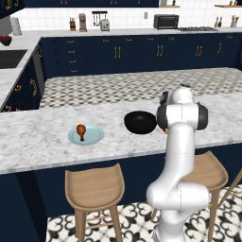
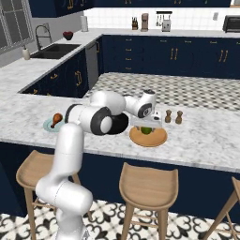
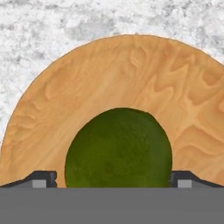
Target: Pick the chicken drumstick and lime from their plates and place them in the bowl. Then put the bowl in the fridge.
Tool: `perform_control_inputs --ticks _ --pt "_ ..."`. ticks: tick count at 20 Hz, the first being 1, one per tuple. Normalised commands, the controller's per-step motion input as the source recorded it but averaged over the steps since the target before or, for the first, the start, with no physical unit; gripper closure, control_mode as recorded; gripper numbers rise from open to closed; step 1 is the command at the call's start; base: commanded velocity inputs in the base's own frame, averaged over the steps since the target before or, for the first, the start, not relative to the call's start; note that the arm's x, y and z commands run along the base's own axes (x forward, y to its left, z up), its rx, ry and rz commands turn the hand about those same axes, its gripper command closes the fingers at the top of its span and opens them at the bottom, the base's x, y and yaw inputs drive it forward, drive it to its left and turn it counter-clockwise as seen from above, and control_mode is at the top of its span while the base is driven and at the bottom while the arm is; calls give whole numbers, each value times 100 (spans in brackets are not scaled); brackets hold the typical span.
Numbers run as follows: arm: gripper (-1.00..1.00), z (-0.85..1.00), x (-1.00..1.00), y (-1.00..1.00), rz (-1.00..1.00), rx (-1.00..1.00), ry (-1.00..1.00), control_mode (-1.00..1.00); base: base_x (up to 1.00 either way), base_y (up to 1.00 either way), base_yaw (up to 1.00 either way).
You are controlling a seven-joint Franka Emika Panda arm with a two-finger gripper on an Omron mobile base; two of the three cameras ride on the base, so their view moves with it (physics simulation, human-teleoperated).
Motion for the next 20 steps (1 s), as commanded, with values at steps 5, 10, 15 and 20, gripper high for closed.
perform_control_inputs --ticks 5,10,15,20 --pt "100 -10 1 0 -1 0 0 -100 0 0 0" --pt "100 48 -46 -4 0 7 -1 -100 0 0 0" --pt "100 89 -65 60 0 10 0 -100 0 0 0" --pt "100 54 -47 100 0 0 -2 -100 0 0 0"
